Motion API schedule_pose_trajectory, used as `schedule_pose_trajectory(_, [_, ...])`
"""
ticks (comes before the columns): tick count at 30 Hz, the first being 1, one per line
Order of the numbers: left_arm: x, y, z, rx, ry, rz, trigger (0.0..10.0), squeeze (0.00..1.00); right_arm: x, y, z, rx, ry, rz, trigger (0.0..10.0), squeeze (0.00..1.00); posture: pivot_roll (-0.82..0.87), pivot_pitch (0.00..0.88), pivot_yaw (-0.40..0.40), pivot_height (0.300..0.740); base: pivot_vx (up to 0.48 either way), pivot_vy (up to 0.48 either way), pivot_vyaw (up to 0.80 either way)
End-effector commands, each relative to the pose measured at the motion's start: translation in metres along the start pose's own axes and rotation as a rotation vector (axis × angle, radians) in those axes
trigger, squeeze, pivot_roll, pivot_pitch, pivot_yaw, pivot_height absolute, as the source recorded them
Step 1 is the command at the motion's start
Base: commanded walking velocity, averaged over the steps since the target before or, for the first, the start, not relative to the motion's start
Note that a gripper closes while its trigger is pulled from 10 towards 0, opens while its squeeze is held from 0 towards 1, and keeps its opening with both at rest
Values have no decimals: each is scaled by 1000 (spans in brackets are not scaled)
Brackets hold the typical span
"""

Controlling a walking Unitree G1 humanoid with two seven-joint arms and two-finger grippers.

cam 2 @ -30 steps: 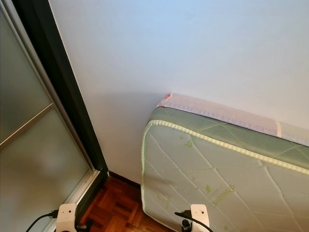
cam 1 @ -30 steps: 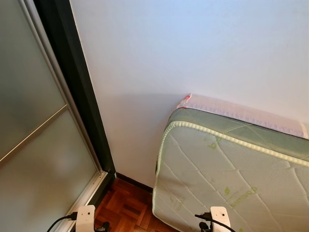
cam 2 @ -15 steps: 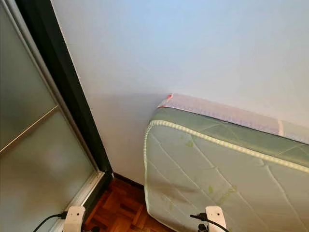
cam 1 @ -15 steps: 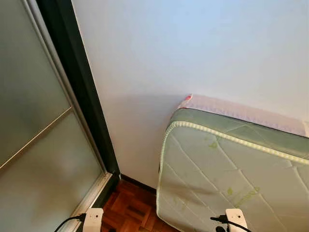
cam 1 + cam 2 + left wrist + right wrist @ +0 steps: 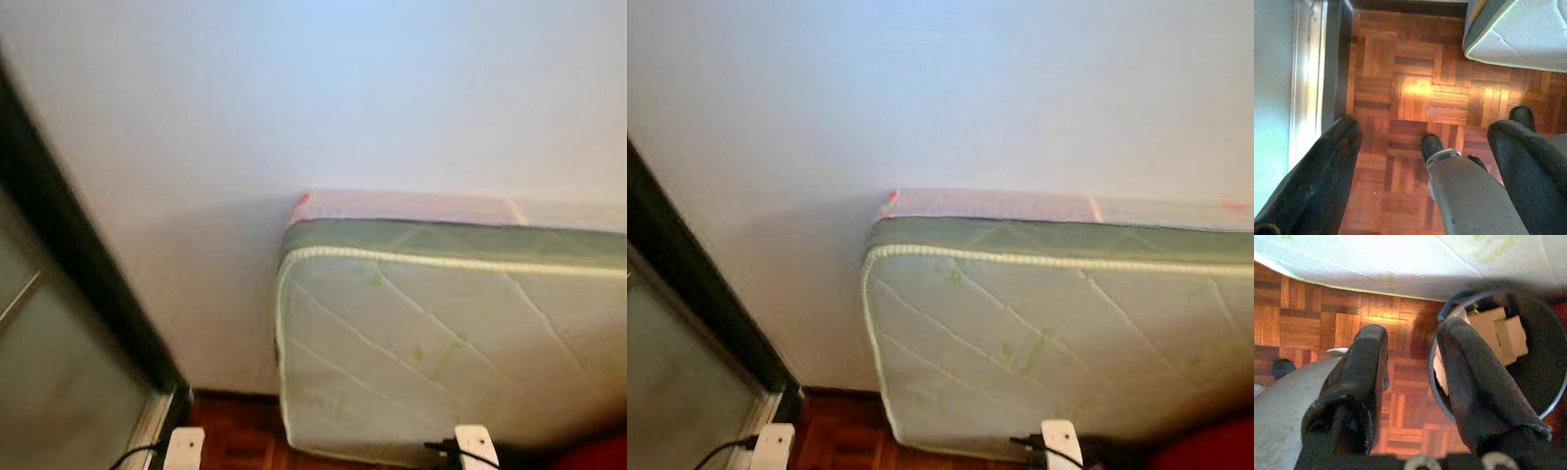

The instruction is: Clean up the room

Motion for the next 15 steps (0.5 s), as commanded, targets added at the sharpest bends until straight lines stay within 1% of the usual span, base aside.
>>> schedule_pose_trajectory(1, [0, 3, 0, -8, -5, 29, 10000, 0, -2, 3, -1, -6, -11, 2, 10000, 0, -60, 0, -21, 740, 0, 0, -800])
schedule_pose_trajectory(15, [0, 2, 0, -9, -7, 29, 10000, 0, -3, 1, 0, 4, -13, 6, 10000, 0, -57, 0, -18, 740, 0, 0, -800])
Point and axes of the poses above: a point about 5 cm out from each wrist's last joint towards the gripper, its own z axis pointing out of the wrist towards the gripper, its own x axis along the axis of the wrist's last joint, y = z × x, the point moved 3 cm from there along z, pointing out of the wrist towards the gripper, and after that the axes turned 10 degrees about -z, right-handed, at the moved point
